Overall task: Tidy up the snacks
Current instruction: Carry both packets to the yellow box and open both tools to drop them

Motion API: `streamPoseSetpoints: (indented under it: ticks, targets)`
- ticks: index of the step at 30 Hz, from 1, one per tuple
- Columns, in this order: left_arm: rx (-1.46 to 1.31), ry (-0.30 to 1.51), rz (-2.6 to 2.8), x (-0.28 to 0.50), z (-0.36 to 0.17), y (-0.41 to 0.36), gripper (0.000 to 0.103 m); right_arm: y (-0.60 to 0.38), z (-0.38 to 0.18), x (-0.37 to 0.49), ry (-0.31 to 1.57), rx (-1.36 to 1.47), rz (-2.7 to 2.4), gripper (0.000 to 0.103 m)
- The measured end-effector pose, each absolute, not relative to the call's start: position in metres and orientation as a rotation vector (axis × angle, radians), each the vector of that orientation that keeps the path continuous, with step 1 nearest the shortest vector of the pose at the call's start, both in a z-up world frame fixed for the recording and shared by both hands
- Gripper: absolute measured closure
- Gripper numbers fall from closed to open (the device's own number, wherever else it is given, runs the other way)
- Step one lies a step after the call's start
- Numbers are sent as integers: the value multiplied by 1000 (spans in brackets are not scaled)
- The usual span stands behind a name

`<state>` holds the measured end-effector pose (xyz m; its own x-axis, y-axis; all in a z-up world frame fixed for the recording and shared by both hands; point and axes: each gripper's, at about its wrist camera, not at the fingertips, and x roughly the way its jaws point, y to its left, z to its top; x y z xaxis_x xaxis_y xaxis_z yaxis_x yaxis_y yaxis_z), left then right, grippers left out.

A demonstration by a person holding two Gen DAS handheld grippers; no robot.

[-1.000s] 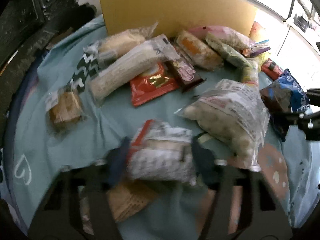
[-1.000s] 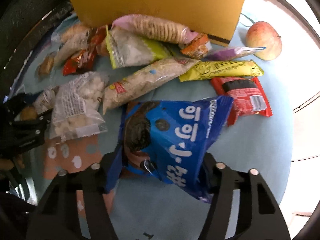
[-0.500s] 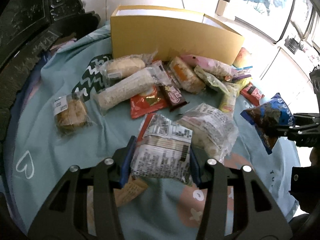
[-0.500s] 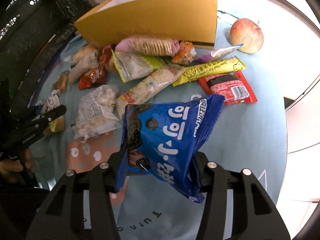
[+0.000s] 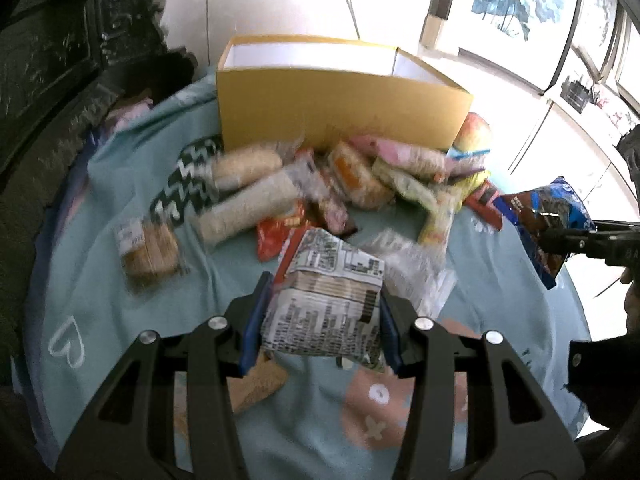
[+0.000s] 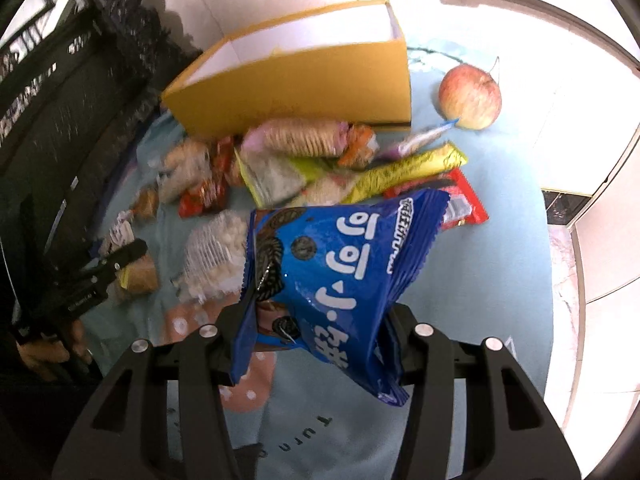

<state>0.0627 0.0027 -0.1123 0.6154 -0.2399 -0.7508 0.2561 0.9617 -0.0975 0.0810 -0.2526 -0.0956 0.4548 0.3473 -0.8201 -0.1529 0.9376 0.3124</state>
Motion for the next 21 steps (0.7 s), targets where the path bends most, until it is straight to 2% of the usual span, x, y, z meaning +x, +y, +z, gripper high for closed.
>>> streamPoseSetpoints:
  ticks: [9, 16, 18, 19, 20, 21]
  targets:
    - [-13, 722, -258, 133, -40, -7, 54, -256, -6, 153, 887, 230, 337, 51]
    - [8, 647, -218, 236, 25, -28, 51, -244, 47, 239, 804, 168, 298, 51]
    - [20, 635, -187, 264, 36, -31, 39, -235, 53, 272, 800, 155, 270, 51]
    - [23, 652, -170, 281, 36, -33, 12, -231, 52, 285, 817, 141, 264, 49]
    - [23, 684, -145, 296, 34, -34, 5, -225, 49, 301, 847, 109, 245, 46]
    - [19, 703, -117, 306, 32, -33, 5, -221, 46, 309, 866, 69, 218, 42]
